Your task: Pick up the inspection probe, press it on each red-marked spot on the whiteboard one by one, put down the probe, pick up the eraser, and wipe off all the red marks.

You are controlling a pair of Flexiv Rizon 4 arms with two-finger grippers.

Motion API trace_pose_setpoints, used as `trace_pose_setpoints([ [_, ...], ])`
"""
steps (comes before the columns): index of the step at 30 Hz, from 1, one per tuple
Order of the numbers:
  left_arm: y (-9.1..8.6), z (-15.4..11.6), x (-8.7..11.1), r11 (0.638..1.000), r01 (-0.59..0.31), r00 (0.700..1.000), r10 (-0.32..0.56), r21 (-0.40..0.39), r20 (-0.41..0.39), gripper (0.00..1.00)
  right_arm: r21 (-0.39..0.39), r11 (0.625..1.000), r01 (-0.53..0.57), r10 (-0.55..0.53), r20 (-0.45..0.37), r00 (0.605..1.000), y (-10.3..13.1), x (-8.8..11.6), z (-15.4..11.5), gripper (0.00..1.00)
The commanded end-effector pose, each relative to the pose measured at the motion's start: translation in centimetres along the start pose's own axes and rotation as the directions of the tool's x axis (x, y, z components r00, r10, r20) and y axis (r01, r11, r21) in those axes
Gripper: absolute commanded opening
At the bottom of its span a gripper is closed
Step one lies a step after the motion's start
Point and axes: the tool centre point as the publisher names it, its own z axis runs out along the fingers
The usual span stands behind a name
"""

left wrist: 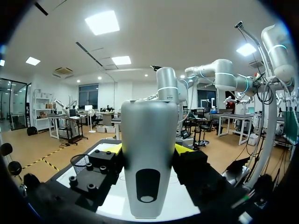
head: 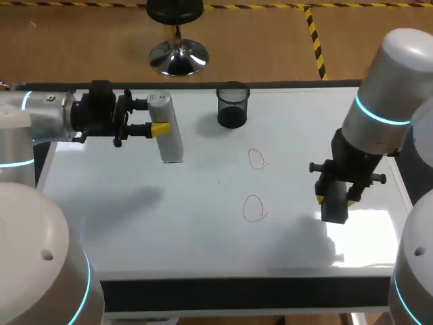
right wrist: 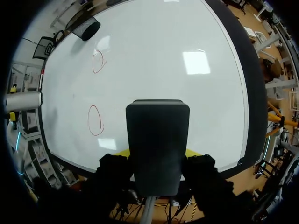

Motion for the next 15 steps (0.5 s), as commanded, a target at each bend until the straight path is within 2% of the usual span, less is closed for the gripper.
trace_pose_setpoints([
  [1, -0.1, 0.0, -0.1, 1.000, 0.000, 1.000, 0.000, 0.000, -0.002, 0.00, 0.007, 1.000, -0.010, 0.010, 0.045, 0.999, 0.6, 1.2, 0.2, 0.00],
  [8, -0.1, 0.0, -0.1, 1.000, 0.000, 1.000, 0.000, 0.000, -0.002, 0.00, -0.004, 1.000, -0.015, 0.015, 0.090, 0.996, 1.8, 3.1, 0.4, 0.00],
  [15, -0.1, 0.0, -0.1, 1.000, 0.000, 1.000, 0.000, 0.000, -0.002, 0.00, -0.024, 0.999, 0.021, -0.018, 0.092, 0.996, 3.2, 5.3, 0.8, 0.00],
])
